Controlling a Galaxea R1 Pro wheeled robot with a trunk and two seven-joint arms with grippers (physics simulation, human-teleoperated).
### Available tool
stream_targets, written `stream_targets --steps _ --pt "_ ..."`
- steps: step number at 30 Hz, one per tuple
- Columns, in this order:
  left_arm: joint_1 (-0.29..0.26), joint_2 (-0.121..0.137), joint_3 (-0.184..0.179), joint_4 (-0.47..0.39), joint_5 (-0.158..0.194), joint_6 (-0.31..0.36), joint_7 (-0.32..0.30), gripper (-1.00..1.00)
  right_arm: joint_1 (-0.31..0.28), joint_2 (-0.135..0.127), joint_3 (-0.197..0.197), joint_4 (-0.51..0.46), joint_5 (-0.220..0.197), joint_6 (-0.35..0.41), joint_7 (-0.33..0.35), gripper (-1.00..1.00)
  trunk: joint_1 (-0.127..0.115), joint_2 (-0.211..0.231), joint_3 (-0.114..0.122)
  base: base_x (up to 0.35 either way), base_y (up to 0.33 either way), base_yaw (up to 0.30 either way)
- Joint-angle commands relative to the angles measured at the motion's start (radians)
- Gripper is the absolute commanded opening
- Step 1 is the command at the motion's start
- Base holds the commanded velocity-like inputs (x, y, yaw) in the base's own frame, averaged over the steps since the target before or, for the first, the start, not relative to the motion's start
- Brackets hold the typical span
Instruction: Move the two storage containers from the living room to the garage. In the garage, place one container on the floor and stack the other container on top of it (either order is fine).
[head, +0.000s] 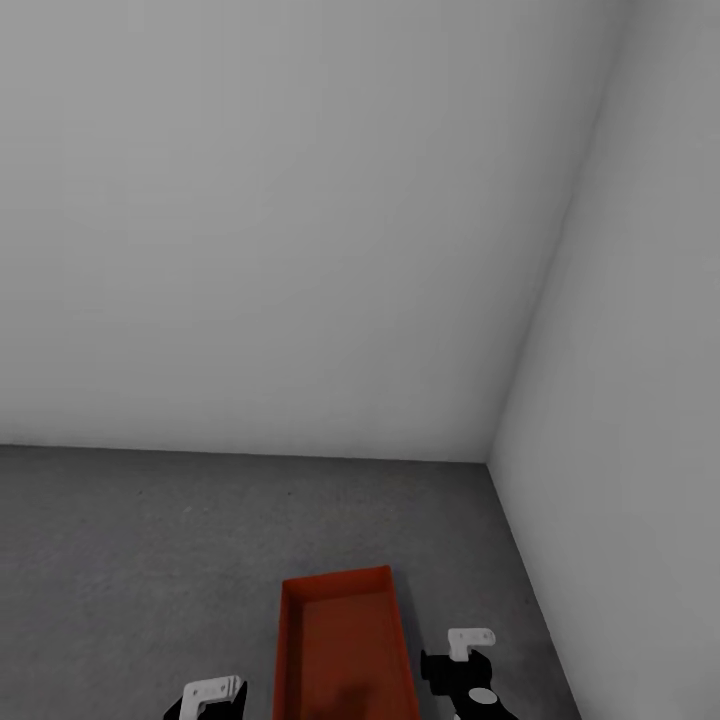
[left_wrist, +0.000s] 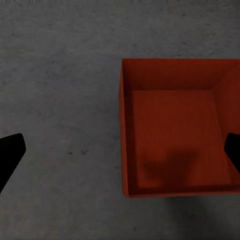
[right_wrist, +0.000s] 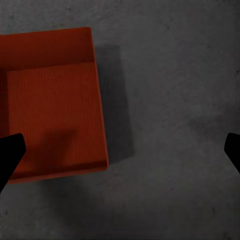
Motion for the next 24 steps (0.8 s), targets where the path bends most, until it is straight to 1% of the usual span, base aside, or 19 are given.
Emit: stream_targets --steps 1,23,24 --pt "-0.001 -0.001 0.008 0.001 -0.005 -0.003 -0.008 1.00 -0.001 0.000 0.006 0.001 0.000 -0.002 -0.007 1.00 0.000 -0.001 -0.001 0.000 0.000 0.000" --pt "-0.001 -0.001 0.008 0.001 -0.005 -0.003 -0.008 1.00 -0.001 0.000 0.006 0.001 0.000 -0.002 -0.006 1.00 0.000 -0.001 -0.001 0.000 0.000 0.000" --pt "-0.001 -0.001 0.008 0.001 -0.005 -0.003 -0.008 1.00 -0.001 0.000 0.006 0.001 0.000 -0.002 -0.006 1.00 0.004 -0.008 -0.004 0.000 0.000 0.000"
